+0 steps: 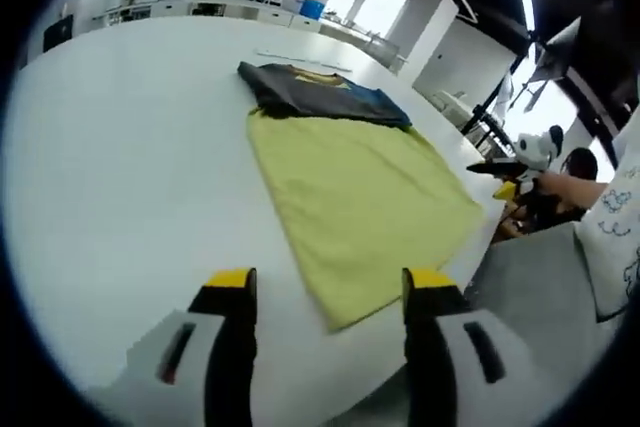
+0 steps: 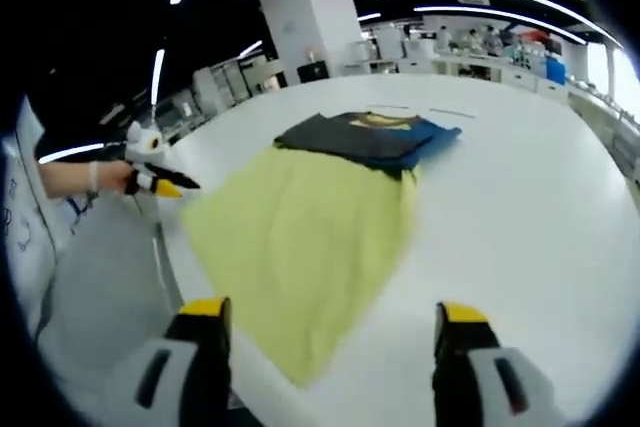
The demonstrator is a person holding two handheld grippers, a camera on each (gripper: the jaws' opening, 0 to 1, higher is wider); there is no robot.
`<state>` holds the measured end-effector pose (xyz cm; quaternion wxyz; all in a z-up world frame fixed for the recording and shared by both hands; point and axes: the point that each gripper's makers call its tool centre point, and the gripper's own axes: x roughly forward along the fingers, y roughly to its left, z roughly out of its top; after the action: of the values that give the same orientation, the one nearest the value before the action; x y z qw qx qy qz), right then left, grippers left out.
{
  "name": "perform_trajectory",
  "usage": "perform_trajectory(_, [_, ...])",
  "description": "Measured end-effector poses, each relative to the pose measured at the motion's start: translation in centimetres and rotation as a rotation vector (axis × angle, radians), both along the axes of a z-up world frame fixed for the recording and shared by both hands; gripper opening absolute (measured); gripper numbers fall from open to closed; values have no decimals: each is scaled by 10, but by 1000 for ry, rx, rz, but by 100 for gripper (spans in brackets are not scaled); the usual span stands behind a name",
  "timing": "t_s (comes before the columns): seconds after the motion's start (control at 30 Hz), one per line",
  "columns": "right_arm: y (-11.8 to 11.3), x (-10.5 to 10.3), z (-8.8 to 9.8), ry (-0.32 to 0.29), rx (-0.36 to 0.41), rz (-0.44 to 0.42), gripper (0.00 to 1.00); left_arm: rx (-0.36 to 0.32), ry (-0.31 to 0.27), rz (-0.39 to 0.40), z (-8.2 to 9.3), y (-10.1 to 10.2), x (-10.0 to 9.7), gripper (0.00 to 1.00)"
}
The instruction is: Fold the garment on the visible template until the final outline fits inside the template.
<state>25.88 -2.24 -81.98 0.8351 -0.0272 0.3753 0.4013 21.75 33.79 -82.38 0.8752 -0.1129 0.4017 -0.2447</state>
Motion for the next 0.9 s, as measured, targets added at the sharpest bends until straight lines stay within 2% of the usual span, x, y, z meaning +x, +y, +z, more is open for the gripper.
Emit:
perform_trajectory(0.1, [-2, -5, 0, 4, -4, -1, 83, 0, 8, 0, -2, 0, -4, 52])
perform_trajectory(0.2, [-4, -10, 1, 14, -5, -2, 79, -5, 17, -4, -1, -4, -8, 46])
perform_trajectory(0.33, [-5, -18, 1, 31, 2, -7, 75, -8, 36, -20, -1, -11, -15, 43])
perform_trajectory(0.37, [-5, -20, 1, 39, 6, -7, 72, -9, 39, -22, -2, -11, -16, 41])
perform_trajectory(0.47, [-7, -26, -2, 79, 30, -36, 55, -23, 55, -21, -8, -6, -20, 34])
perform_trajectory(0.5, [-10, -30, -6, 112, 32, -62, 49, -36, 60, -12, -9, -6, -20, 31])
perform_trajectory(0.6, [-14, -35, -13, 134, 32, -81, 41, -59, 76, 13, -9, -8, -22, 25])
perform_trajectory(0.7, [-11, -41, -13, 179, 67, -106, 32, -66, 85, 16, -11, -6, -24, 20])
perform_trajectory(0.8, [-11, -41, -17, 196, 97, -136, 25, -73, 87, 14, -15, -2, -24, 17])
perform_trajectory(0.87, [-9, -43, -21, 261, 138, -172, 17, -85, 89, 28, -15, -2, -22, 15])
perform_trajectory(0.9, [-10, -41, -22, 269, 153, -181, 13, -94, 100, 34, -16, -3, -22, 15])
